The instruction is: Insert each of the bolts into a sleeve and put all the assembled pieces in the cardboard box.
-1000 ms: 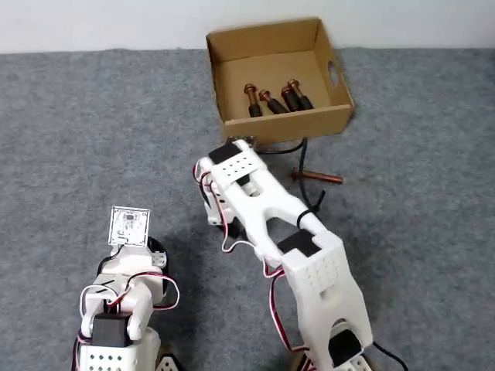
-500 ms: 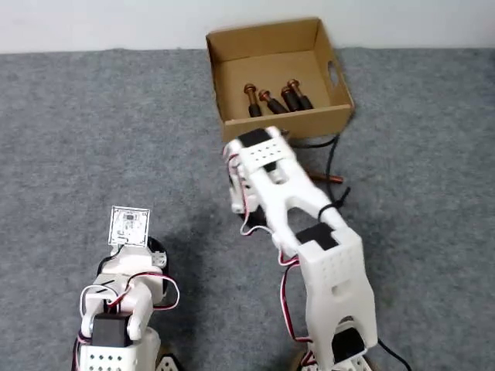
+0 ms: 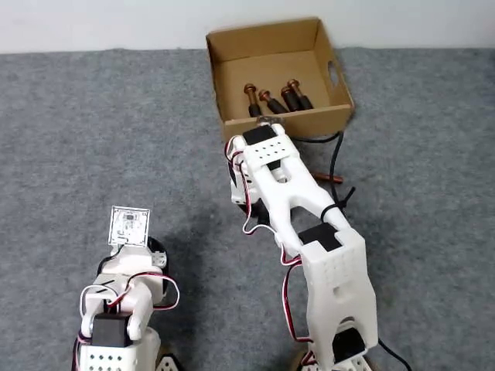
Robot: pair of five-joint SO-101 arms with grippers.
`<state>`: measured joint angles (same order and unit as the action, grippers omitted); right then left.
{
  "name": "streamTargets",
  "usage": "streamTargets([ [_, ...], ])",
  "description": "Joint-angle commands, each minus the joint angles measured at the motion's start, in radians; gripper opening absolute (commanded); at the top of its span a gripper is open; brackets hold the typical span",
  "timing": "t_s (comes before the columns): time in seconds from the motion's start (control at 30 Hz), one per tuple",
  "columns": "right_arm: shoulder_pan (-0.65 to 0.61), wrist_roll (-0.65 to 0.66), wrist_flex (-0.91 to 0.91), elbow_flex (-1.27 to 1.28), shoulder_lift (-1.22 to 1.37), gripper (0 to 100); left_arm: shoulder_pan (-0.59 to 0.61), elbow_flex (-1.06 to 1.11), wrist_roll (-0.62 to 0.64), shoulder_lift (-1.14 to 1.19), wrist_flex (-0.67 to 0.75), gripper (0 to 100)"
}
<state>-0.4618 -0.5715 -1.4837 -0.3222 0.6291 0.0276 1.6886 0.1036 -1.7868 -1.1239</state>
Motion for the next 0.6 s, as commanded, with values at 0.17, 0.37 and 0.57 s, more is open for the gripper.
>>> streamTargets([
  [0.17,0.015,0.057,0.090,-0.017,-0.004,16.9,0.005,-0.004,0.000,-0.006,0.023,0],
  [0.37,0.015,0.057,0.085,-0.017,0.051,11.0,0.005,-0.004,0.000,-0.006,0.023,0],
  [0.57,0.015,0.054,0.033,-0.017,0.091,10.8,0.005,-0.004,0.000,-0.006,0.023,0],
])
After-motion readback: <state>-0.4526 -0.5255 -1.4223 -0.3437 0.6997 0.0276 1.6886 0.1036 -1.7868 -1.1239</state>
